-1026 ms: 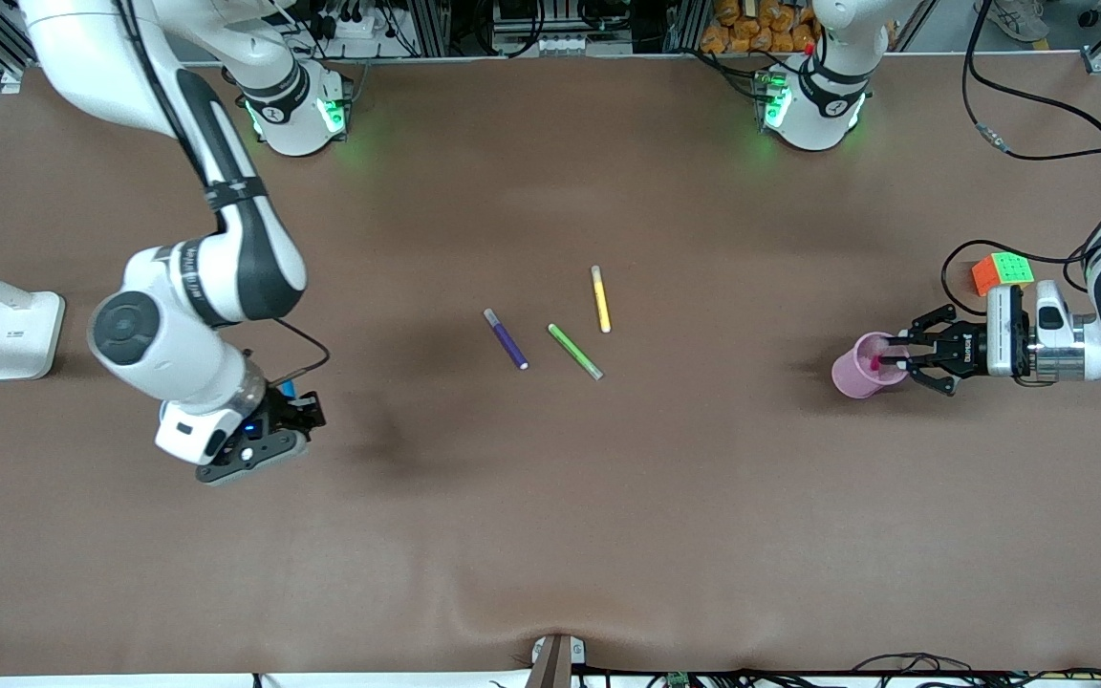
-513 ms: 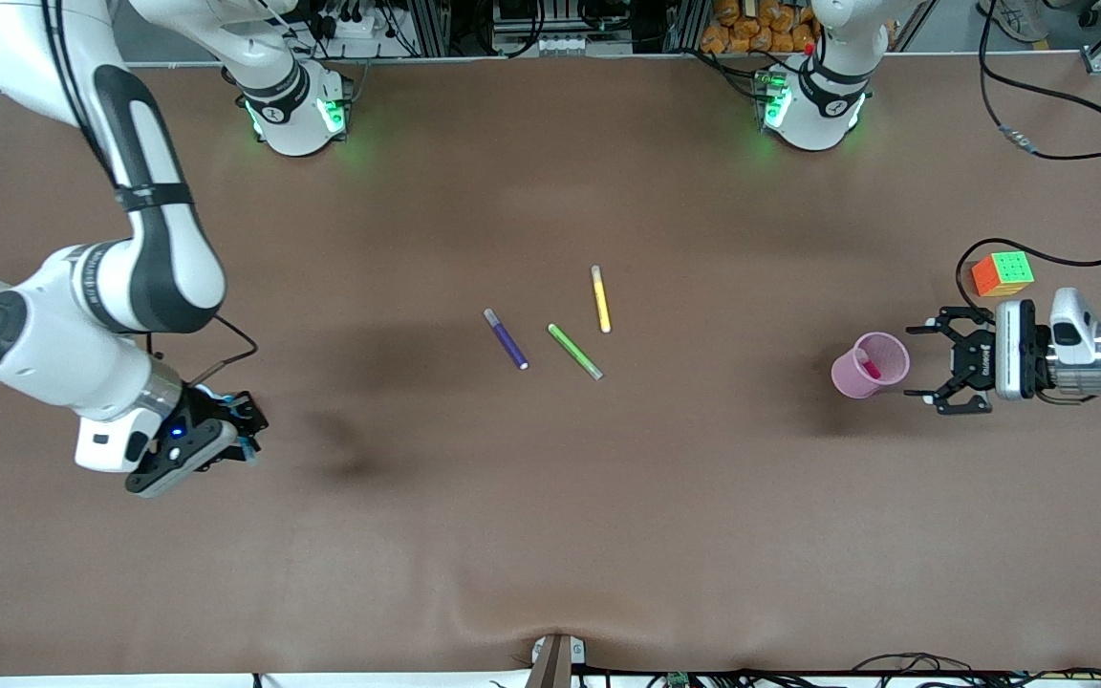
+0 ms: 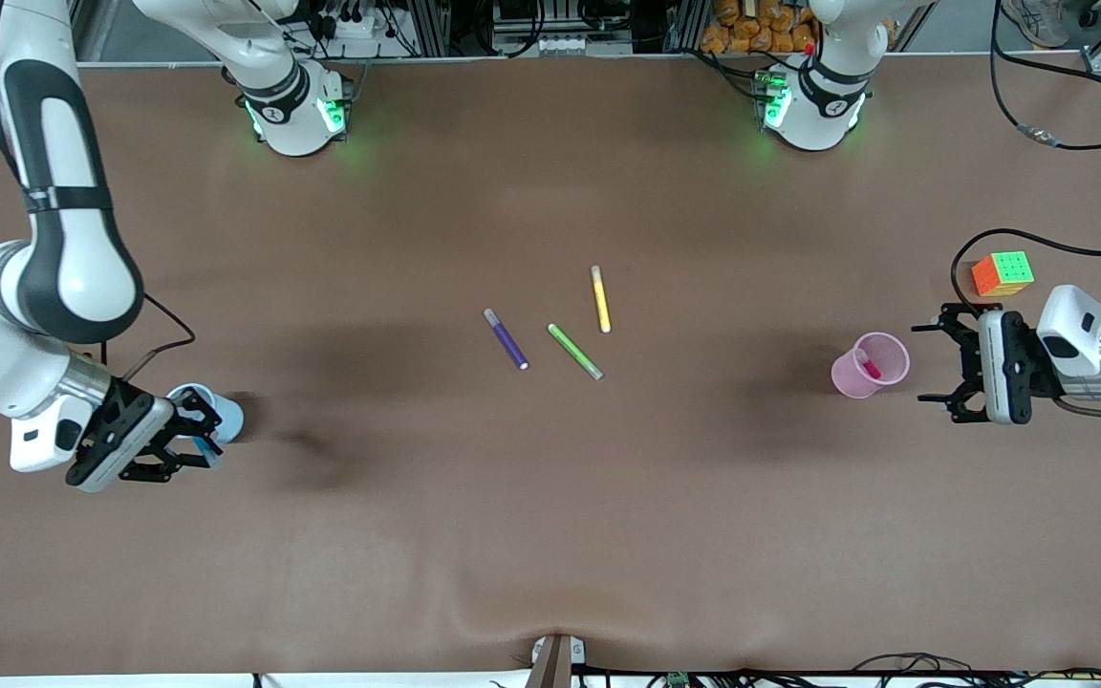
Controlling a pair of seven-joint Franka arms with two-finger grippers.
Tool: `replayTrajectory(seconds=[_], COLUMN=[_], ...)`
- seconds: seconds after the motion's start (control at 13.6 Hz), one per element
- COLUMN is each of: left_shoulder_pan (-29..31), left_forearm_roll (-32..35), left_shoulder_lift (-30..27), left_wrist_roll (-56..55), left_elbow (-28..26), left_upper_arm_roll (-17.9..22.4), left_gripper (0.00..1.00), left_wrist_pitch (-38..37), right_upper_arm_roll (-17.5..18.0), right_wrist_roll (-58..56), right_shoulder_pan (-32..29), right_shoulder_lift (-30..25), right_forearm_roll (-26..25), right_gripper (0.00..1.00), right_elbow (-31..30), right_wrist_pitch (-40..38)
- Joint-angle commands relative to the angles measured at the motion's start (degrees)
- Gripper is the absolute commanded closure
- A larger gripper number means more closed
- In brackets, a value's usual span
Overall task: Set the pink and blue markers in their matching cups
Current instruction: 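Carry the blue marker to the blue cup while the left gripper lowers the pink marker, then release the pink marker into the pink cup and raise the left gripper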
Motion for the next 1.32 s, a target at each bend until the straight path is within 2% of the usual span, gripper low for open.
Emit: replayTrajectory(seconds=[0.0,0.15,0.37,0.73,1.1,1.25], left_shoulder_pan=[-2.04,-3.53,-6.25,-8.02,-8.11,-9.24], left_forearm_roll=[3.20,4.17,5.05,7.24,13.31,17.94], left_shoulder_lift=[0.58,0.49,0.58,0.23,0.23,-1.51], left_wrist_roll=[-11.58,-22.47,-37.59,-58.61,-74.69,-81.46], left_elbow=[3.40,5.16,7.09,7.71,8.86,8.68], left_upper_arm_roll=[0.12,0.12,0.64,0.47,0.47,-0.14], left_gripper=[0.00,0.00,0.00,0.00,0.00,0.00], left_wrist_pitch=[-3.41,-4.99,-5.26,-5.17,-3.24,-3.24], right_upper_arm_roll=[1.01,0.92,1.01,0.92,0.92,0.92], right_wrist_roll=[-10.87,-17.21,-25.12,-42.88,-48.18,-48.27], right_shoulder_pan=[-2.90,-4.83,-7.47,-11.16,-13.62,-14.15], right_shoulder_lift=[-2.10,-1.93,-1.75,-0.26,2.20,3.08], right_forearm_roll=[5.82,9.08,11.11,18.49,19.11,19.11], right_gripper=[1.00,1.00,1.00,1.00,1.00,1.00], right_elbow=[-3.23,-3.32,-3.23,-3.14,-2.88,-2.88], right_wrist_pitch=[-1.50,-5.54,-9.67,-18.20,-20.50,-20.67])
